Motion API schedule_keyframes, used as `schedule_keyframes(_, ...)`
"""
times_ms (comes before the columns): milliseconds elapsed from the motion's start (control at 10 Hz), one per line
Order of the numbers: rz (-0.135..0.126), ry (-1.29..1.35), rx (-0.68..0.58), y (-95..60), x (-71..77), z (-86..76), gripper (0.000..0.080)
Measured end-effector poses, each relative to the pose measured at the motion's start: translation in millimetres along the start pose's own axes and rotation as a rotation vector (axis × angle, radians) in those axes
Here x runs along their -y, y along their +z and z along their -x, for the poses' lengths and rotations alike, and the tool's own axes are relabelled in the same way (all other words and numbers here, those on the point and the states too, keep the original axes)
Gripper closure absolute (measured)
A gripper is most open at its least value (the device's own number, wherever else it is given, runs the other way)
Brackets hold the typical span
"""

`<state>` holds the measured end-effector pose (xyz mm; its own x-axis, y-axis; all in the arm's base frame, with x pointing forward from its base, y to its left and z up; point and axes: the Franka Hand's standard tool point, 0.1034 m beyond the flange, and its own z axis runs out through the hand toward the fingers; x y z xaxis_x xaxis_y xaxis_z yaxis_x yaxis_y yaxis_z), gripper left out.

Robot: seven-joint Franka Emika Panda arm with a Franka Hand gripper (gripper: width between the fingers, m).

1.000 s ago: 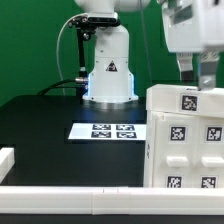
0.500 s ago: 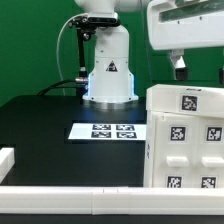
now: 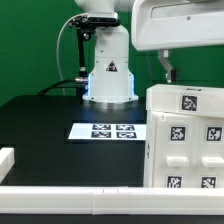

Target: Assemble cabinet

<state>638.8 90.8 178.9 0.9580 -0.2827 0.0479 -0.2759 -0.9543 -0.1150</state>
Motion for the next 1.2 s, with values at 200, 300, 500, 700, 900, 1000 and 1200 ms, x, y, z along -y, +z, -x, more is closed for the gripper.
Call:
schedule_keyframes(200,0.017,-0.321,0.029,2.4,-9.1,-4.8,0.0002)
schedule_keyframes(300,0.020,-0.422,0.044,3.0,-8.3,-4.8,0.0002)
schedule_keyframes(500,0.038,-0.555,0.054,2.3,-10.0,-5.5,0.0002)
schedule_keyframes(700,0.049,-0.686,0.059,2.2,-14.6,-7.0,0.0002)
schedule_keyframes(900,0.114,-1.071,0.077,3.0,-17.7,-8.8,0.0002)
schedule_keyframes(1000,0.137,-1.231,0.095,3.7,-15.2,-7.5,0.0002)
schedule_keyframes(1200,0.164,-1.378,0.123,7.7,-9.3,-2.0,0.0002)
